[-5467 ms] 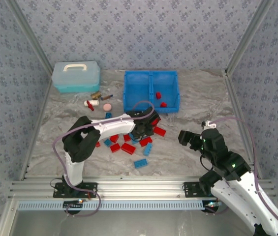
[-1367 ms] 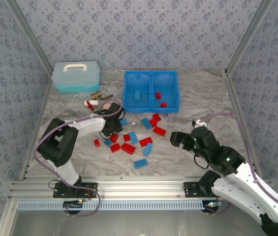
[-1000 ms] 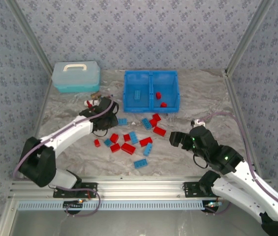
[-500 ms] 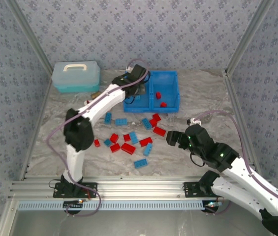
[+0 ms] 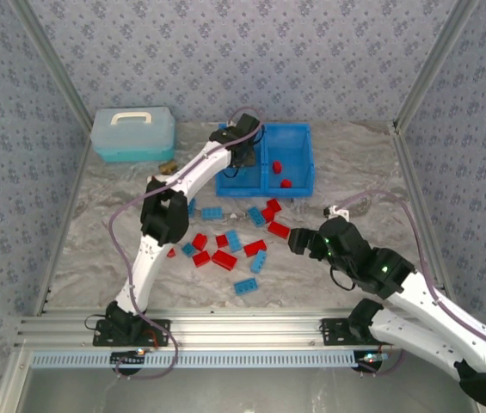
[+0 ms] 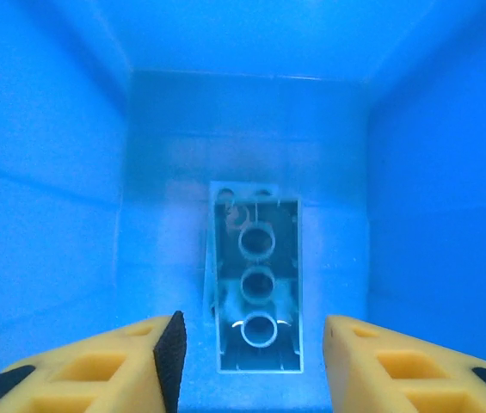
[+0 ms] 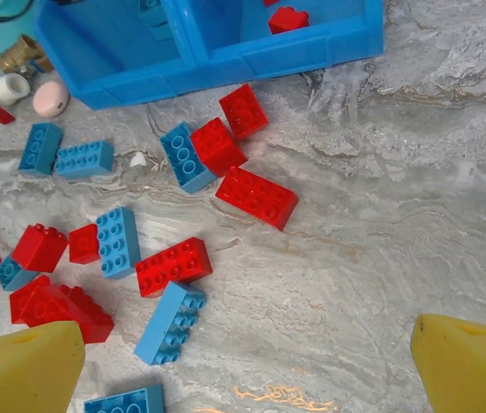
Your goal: Sort the legos into containers by color
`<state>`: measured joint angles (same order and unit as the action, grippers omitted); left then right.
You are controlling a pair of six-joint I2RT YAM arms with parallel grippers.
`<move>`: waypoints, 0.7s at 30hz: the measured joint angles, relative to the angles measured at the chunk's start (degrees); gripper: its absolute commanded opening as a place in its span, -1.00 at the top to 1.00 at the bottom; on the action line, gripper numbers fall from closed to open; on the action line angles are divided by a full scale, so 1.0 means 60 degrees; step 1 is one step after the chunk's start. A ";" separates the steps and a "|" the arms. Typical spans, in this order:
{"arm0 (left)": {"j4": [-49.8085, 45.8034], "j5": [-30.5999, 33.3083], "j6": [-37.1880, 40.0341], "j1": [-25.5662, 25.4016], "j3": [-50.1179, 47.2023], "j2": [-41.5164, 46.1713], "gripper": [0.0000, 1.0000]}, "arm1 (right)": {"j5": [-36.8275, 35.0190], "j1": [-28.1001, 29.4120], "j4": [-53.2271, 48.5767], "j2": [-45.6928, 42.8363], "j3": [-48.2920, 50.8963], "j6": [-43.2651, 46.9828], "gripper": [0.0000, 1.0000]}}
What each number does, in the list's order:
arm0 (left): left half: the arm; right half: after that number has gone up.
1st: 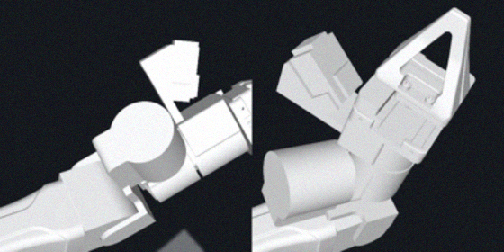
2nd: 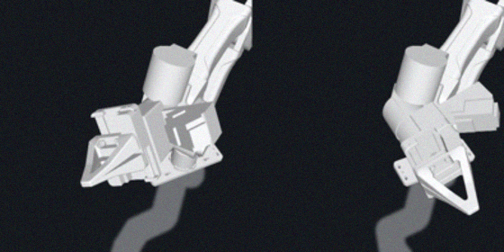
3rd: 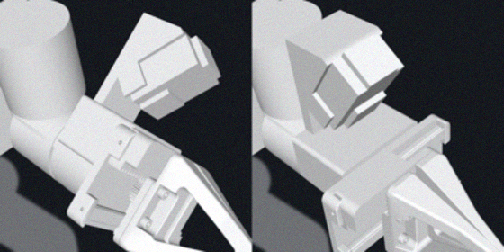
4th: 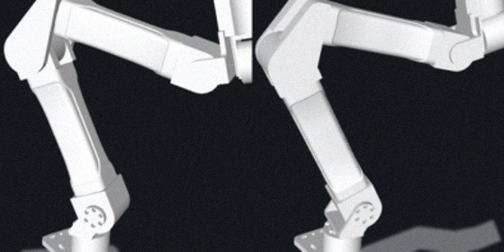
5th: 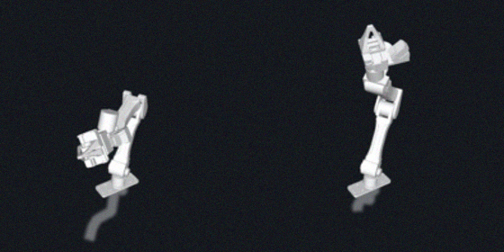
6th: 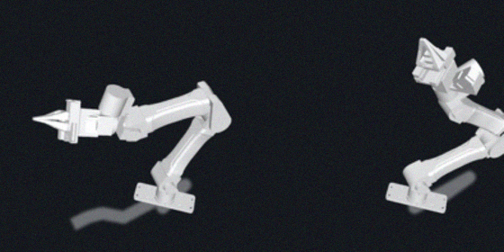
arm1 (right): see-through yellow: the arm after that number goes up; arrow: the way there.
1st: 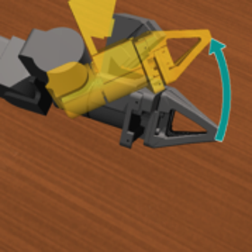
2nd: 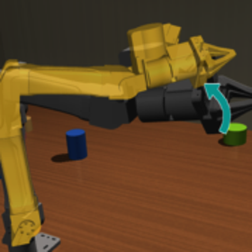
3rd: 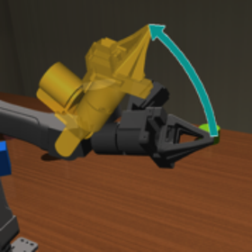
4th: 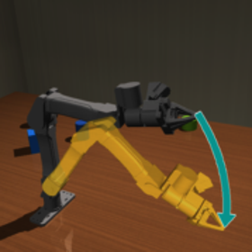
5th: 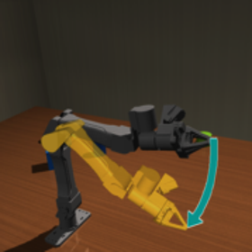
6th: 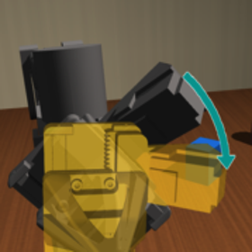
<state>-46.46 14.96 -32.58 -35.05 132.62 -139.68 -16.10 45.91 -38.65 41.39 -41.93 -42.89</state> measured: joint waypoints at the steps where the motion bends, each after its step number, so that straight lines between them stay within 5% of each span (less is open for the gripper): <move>1: -0.0018 -0.0040 0.0011 0.0000 -0.0011 0.0025 -0.01 | -0.0069 0.0000 0.0022 0.0095 0.0000 0.0044 -1.00; 8: 0.0044 -0.0288 0.0047 -0.0015 -0.1443 0.1537 -0.09 | -0.0255 -0.0051 0.0718 0.1231 0.0029 0.1177 -1.00; 14: 0.0816 -0.0805 0.0674 -0.0237 -0.4375 0.5384 -0.23 | 0.0506 -0.0670 0.1282 0.3694 -0.0255 0.3075 -1.00; 21: 0.1534 -0.2492 0.2579 -0.0539 -0.7555 0.9766 -0.66 | 0.1785 -0.1603 0.2142 0.6725 -0.1206 0.4717 -0.92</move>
<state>-37.26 0.01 -17.10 -38.28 87.29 -81.08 -5.39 36.29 -25.80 81.73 -49.17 -14.59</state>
